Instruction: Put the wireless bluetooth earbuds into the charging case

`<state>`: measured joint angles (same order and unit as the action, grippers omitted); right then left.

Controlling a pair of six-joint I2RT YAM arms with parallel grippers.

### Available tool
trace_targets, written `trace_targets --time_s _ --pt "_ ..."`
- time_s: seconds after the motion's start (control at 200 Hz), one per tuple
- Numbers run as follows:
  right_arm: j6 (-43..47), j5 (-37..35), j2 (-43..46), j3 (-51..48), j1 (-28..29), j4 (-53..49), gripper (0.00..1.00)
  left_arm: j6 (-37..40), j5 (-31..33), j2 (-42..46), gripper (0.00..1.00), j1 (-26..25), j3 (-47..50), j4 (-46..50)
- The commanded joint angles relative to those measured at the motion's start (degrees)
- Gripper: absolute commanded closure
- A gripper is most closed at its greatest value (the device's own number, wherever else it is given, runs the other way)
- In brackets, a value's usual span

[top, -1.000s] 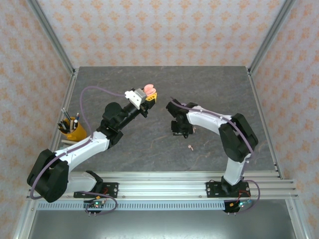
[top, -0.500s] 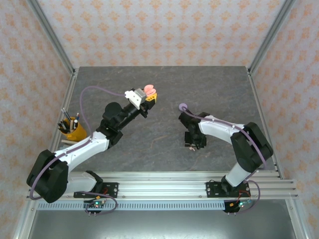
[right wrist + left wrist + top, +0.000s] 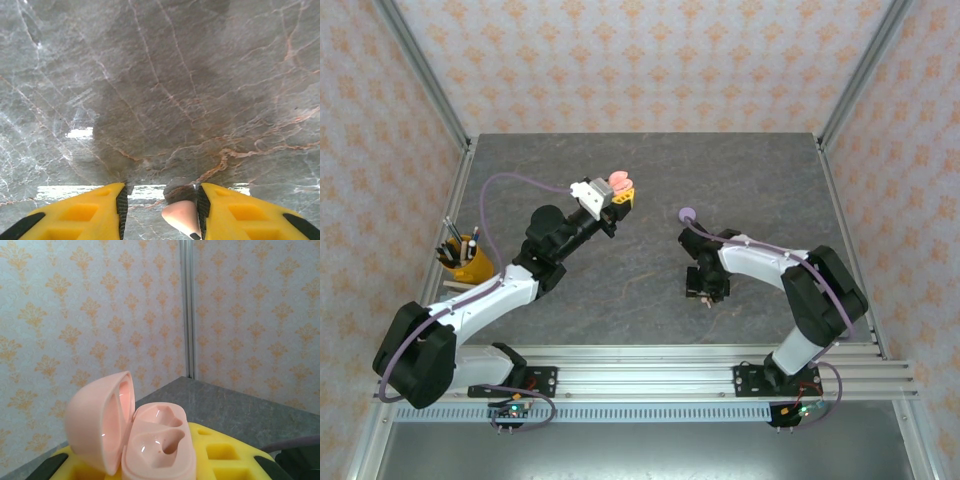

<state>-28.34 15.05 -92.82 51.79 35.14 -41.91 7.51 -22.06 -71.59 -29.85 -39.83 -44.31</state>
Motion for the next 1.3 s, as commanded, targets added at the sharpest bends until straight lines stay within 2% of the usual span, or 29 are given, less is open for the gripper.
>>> trace_targets --time_s 0.0,0.365,0.736,1.291 --pt "-1.1 1.3 1.1 -1.4 1.2 -0.3 0.57 -0.4 0.1 2.0 1.0 0.3 -1.7 -0.9" --pt "-4.4 -2.9 0.7 -1.4 3.2 -3.5 0.59 -0.6 0.0 1.9 1.0 0.3 -1.5 -1.4" --pt "-4.7 -3.7 0.1 -1.9 3.5 -4.7 0.6 -0.8 -0.1 1.1 1.0 0.3 -1.8 -1.9" --pt "-5.7 -6.3 -0.9 -1.5 3.4 -7.3 0.68 -1.2 -0.3 0.2 1.0 0.3 -2.3 -2.2"
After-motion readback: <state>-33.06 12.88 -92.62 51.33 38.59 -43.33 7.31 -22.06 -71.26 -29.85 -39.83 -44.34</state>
